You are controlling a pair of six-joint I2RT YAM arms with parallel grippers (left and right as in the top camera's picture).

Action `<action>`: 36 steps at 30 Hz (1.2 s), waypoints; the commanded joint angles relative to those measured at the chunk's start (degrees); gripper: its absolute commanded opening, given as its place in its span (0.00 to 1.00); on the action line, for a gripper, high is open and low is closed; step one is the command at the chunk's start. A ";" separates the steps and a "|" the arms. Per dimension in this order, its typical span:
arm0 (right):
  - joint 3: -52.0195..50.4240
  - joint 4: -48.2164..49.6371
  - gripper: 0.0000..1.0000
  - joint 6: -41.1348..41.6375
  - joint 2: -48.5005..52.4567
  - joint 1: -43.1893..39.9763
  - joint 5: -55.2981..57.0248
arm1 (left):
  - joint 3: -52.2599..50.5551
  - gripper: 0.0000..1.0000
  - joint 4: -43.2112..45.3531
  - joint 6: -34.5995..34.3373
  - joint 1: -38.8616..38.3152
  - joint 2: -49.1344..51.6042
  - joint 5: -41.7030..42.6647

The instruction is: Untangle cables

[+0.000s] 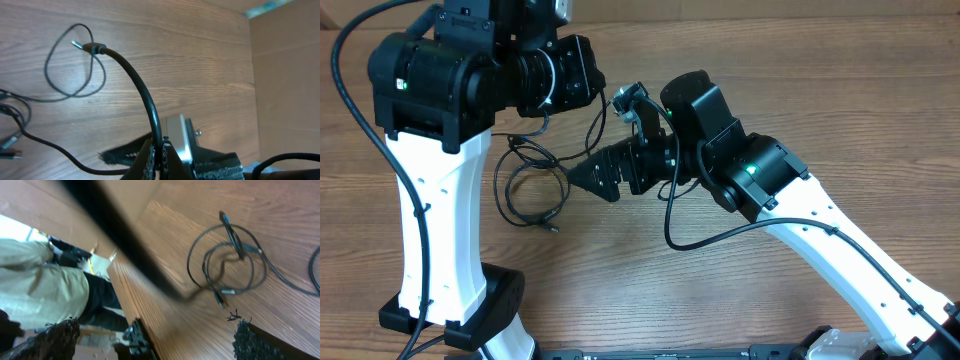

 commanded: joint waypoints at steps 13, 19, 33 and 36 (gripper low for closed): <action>1.33 4.26 0.72 6.62 -0.79 -0.15 11.39 | -0.22 0.04 0.13 -16.09 -0.11 0.37 9.16; 1.33 4.90 0.53 9.03 -0.79 -0.15 14.73 | -0.22 0.04 0.13 -16.11 -0.07 0.37 10.47; 1.33 0.22 0.44 9.01 -0.79 -0.15 14.78 | -0.22 0.04 1.68 -20.41 0.46 0.37 1.18; 1.33 -0.46 0.43 8.98 -0.79 -0.15 15.58 | -0.22 0.04 1.68 -20.59 1.27 0.37 1.18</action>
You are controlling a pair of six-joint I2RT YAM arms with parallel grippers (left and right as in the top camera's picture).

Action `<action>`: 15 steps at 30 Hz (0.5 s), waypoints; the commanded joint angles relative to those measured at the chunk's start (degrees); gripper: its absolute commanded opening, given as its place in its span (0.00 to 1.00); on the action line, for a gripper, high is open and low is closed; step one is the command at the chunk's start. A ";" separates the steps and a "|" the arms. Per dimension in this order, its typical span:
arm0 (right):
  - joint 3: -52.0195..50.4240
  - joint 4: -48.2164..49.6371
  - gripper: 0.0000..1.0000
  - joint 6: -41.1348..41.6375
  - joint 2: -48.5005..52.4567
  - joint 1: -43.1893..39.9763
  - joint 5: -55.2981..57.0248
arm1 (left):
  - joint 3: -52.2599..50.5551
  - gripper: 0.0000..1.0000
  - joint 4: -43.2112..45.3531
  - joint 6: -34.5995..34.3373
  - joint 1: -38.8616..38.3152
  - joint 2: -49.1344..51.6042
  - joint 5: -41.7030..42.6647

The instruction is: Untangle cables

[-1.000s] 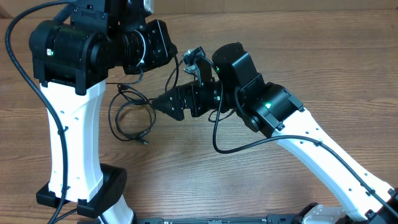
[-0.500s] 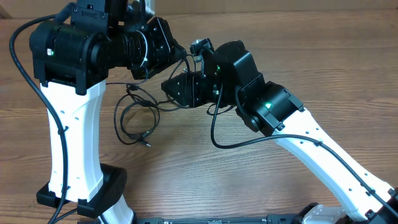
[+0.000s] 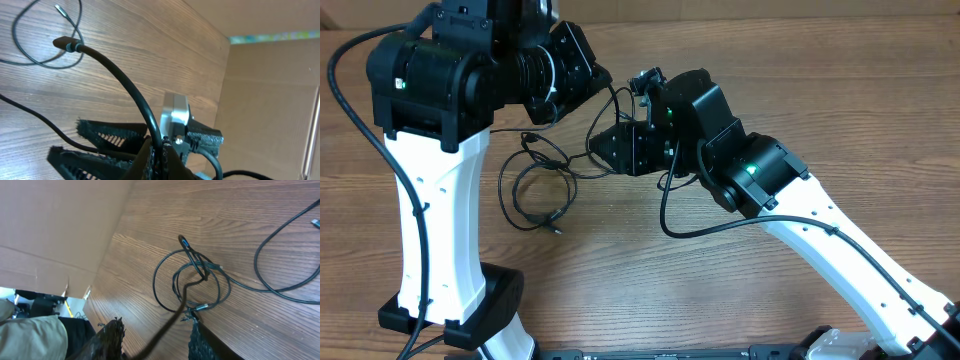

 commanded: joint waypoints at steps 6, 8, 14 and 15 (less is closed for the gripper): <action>1.27 -0.22 0.34 0.07 -0.79 -0.17 3.28 | -0.22 0.04 -0.39 -1.64 1.49 0.35 -1.55; 1.27 0.59 0.34 0.09 -0.79 -0.17 3.26 | -0.22 0.04 -0.59 -1.64 1.49 0.35 -1.36; 1.27 1.57 0.36 0.07 -0.79 -0.15 2.99 | -0.22 0.04 -1.20 -1.62 1.46 0.35 -1.36; 1.27 1.53 0.34 0.07 -0.79 -0.15 2.99 | -0.22 0.04 -1.20 -1.62 1.46 0.35 -1.33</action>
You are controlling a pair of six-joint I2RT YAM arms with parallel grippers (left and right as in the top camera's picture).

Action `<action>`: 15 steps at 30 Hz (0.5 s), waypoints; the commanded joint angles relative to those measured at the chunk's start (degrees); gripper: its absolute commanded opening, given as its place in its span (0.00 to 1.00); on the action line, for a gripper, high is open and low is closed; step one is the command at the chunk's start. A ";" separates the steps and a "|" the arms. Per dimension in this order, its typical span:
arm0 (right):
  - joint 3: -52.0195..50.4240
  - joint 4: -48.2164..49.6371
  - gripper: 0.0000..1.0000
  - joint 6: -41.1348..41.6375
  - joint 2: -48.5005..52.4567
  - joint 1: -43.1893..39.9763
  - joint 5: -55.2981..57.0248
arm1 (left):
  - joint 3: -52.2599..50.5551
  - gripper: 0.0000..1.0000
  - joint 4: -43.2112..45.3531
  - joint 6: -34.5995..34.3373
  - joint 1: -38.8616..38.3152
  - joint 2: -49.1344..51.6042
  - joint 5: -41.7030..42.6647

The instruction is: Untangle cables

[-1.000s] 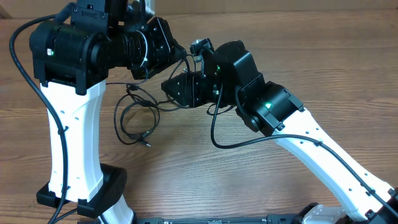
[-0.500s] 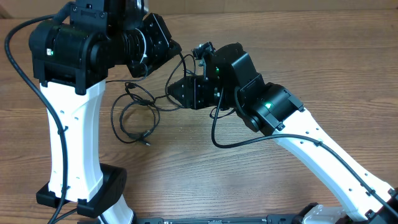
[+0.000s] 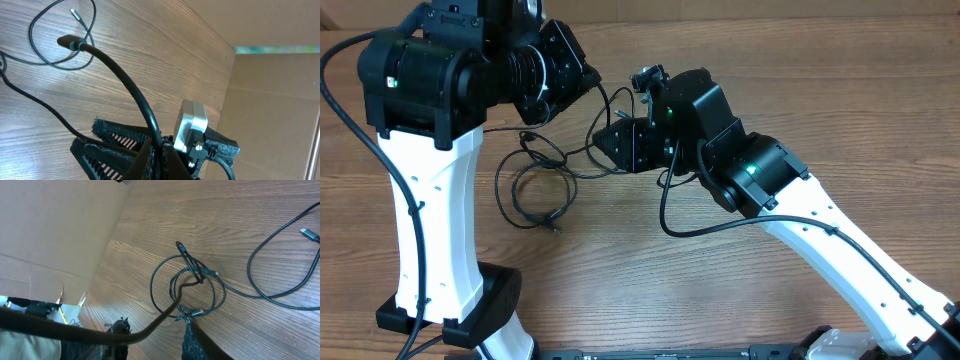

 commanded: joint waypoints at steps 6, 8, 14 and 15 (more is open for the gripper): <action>1.27 0.74 0.31 0.02 -0.79 -0.15 0.79 | -0.22 0.04 -0.24 -0.52 0.09 0.35 6.45; 1.27 1.03 0.31 0.02 -0.79 -0.15 0.79 | -0.22 0.04 -0.24 -0.50 0.09 0.35 8.96; 1.27 2.08 0.31 0.02 -0.79 -0.15 0.83 | -0.22 0.04 -0.24 -0.31 0.09 0.35 12.46; 1.27 2.23 0.31 0.02 -0.79 -0.15 0.90 | -0.22 0.04 -0.24 -0.31 0.09 0.35 12.61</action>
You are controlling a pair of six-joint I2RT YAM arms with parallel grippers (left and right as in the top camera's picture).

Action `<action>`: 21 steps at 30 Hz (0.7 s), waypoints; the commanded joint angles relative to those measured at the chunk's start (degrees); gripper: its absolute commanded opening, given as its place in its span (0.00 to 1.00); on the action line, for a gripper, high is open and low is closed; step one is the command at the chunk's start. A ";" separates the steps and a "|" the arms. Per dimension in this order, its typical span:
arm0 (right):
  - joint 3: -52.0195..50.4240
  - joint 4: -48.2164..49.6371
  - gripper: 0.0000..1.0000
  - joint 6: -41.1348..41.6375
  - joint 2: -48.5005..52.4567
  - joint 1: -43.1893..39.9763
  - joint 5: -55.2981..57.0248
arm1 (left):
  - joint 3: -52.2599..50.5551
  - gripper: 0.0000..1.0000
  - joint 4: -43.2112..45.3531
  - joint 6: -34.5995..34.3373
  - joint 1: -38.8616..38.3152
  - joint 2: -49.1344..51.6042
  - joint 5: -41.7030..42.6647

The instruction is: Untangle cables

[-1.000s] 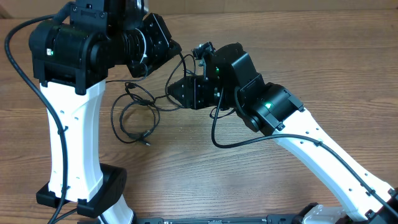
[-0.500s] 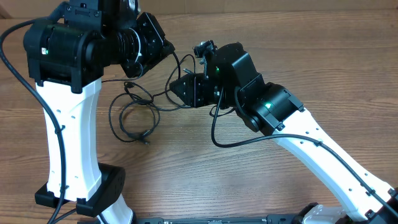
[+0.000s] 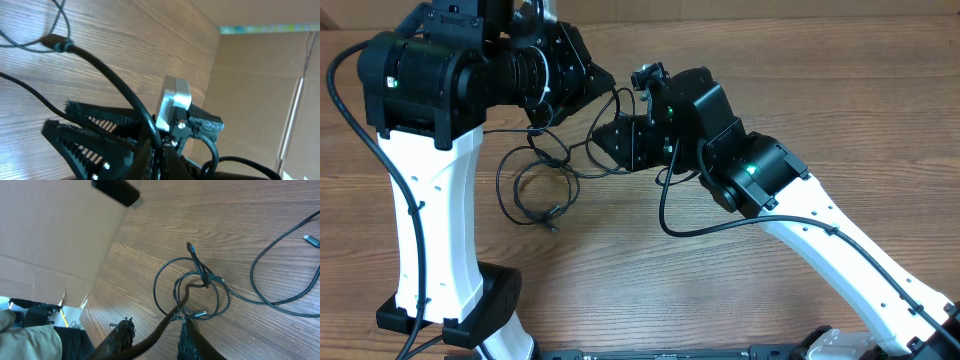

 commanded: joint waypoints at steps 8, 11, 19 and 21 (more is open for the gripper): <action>1.27 0.96 0.04 0.02 -0.79 -0.15 1.01 | -0.22 0.04 -0.11 -0.09 0.07 0.35 3.58; 1.27 0.94 0.04 0.04 -0.79 -0.15 0.98 | -0.22 0.04 -0.11 0.13 0.07 0.35 3.54; 1.29 -0.81 0.04 0.07 -1.16 -0.17 0.31 | -0.22 0.11 -0.11 1.16 0.07 0.35 -7.48; 1.29 -1.31 0.04 0.02 -1.99 -0.17 0.37 | -0.24 0.34 -0.11 2.64 0.07 0.37 -11.52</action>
